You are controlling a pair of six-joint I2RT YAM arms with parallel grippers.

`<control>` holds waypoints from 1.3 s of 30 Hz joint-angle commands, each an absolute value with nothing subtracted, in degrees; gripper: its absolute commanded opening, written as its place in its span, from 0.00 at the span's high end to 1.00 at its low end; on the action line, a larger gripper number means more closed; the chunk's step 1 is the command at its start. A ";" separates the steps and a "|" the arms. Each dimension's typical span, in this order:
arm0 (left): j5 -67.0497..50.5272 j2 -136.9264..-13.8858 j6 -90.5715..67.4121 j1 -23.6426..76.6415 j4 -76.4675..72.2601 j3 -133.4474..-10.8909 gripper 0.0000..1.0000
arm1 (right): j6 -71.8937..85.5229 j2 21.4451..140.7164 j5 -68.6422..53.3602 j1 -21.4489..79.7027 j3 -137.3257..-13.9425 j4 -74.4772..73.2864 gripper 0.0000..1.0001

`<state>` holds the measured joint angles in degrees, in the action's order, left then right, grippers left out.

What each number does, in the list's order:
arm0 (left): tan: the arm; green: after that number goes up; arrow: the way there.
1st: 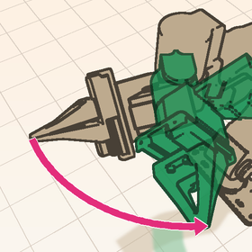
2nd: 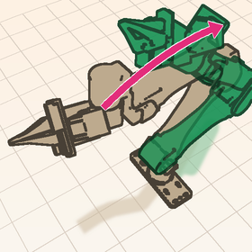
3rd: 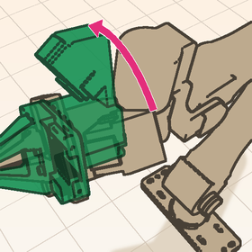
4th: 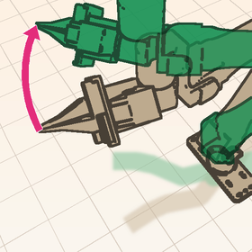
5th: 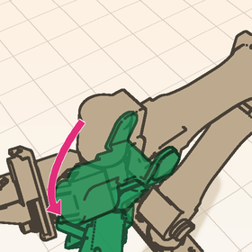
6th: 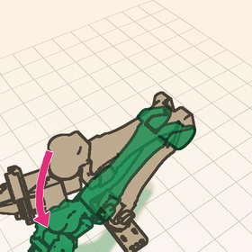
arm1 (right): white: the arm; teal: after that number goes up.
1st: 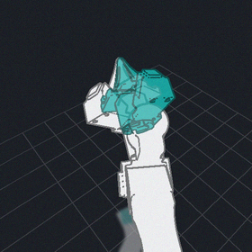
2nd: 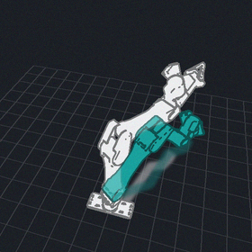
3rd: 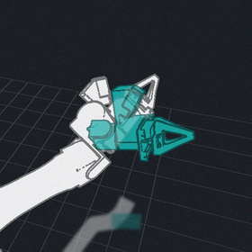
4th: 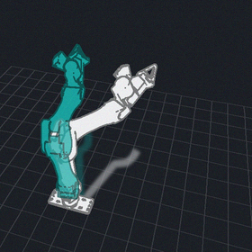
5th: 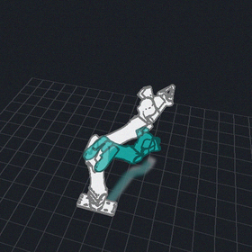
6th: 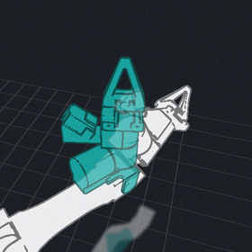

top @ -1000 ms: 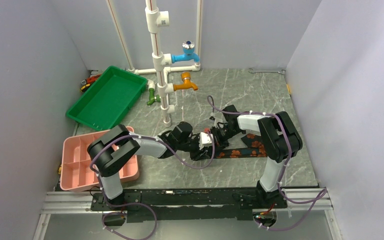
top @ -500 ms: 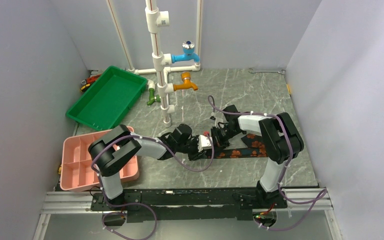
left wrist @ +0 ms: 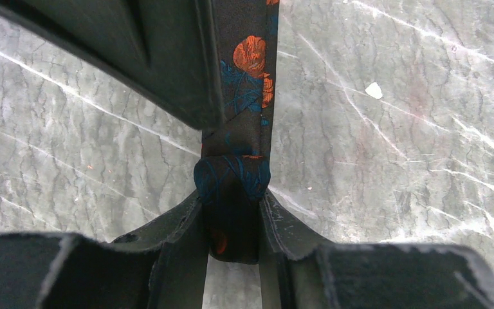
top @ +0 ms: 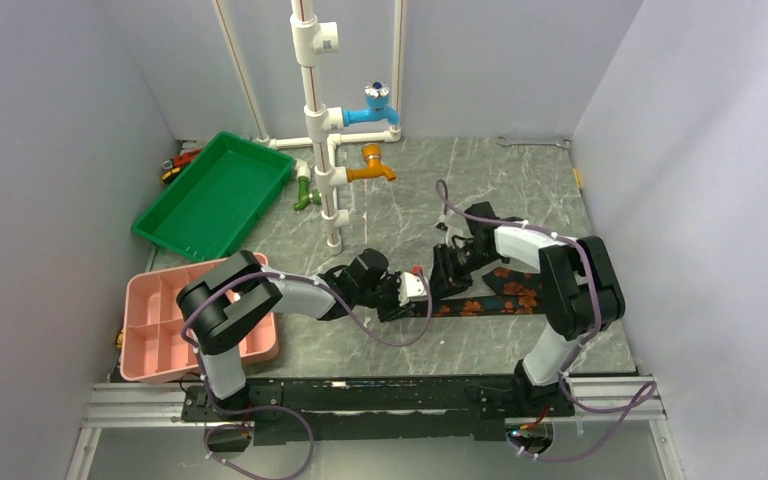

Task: Roll the ties
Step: Roll the tie at the center of the board.

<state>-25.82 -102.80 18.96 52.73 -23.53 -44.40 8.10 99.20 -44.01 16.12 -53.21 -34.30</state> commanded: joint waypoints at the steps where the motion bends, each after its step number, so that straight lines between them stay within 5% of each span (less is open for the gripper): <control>1: -21.85 -106.05 19.66 52.94 -11.91 -43.98 0.67 | 6.18 94.39 -48.52 14.46 -54.56 -37.92 0.64; 16: -23.29 -106.79 18.50 53.04 -10.48 -45.60 0.64 | 10.15 100.67 -50.54 18.24 -52.54 -30.41 0.59; 26: -23.73 -107.42 17.50 52.95 -10.15 -46.59 0.62 | 5.74 103.07 -48.65 18.36 -53.82 -33.46 0.99; 33: -26.68 -102.80 15.38 52.02 -19.83 -40.99 0.29 | 4.82 103.39 -40.36 18.12 -53.46 -33.16 1.00; 39: -27.91 -100.19 14.13 51.00 -33.27 -34.91 0.21 | 3.66 104.64 -35.97 18.08 -54.05 -33.65 1.00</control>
